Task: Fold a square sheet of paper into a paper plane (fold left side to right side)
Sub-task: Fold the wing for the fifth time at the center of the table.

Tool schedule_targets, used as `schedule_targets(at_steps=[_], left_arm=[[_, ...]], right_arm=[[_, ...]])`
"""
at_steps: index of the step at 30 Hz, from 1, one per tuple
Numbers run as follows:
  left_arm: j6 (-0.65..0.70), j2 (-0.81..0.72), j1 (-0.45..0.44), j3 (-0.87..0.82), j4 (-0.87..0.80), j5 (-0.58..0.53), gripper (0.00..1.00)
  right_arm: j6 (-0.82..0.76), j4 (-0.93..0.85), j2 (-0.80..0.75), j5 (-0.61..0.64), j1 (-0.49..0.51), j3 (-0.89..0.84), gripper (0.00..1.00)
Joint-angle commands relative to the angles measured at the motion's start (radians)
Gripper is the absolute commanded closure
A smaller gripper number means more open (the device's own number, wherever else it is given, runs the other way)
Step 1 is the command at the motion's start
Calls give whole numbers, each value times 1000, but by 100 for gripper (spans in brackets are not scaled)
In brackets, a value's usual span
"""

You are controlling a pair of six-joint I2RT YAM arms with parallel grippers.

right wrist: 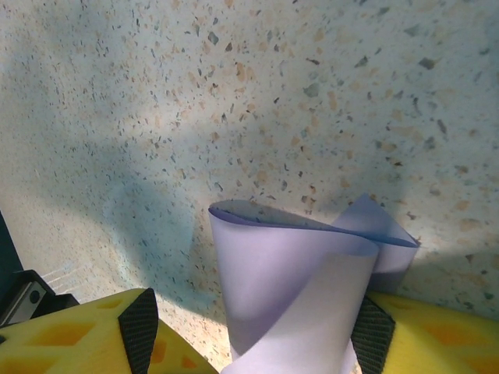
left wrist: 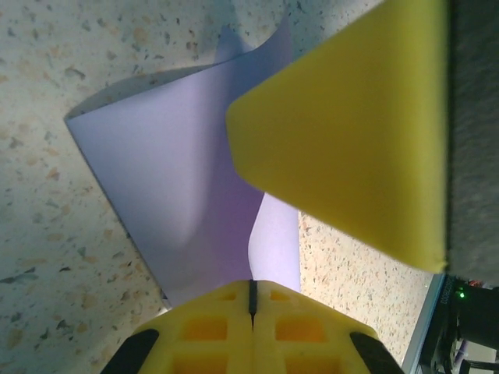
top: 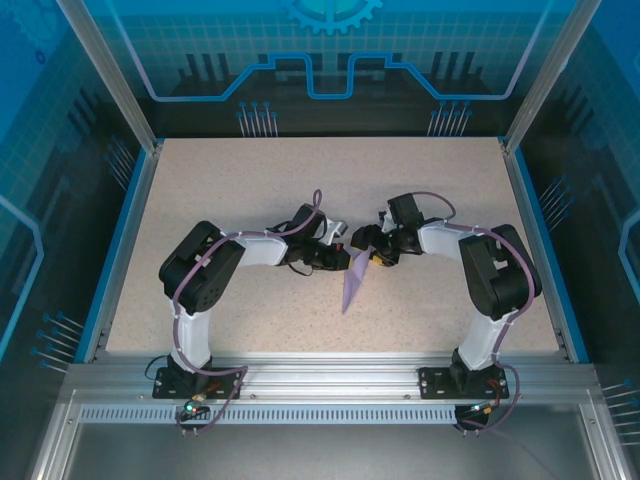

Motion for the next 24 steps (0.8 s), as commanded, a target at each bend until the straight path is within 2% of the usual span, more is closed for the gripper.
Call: schedule_targets(at_steps=[1, 24], left_arm=[[48, -55, 10, 20, -16, 18, 97], [65, 8, 15, 42, -10, 4, 98]], right_arm=[[-29, -52, 63, 71, 16, -12, 30], [-37, -50, 61, 64, 21, -18, 30]])
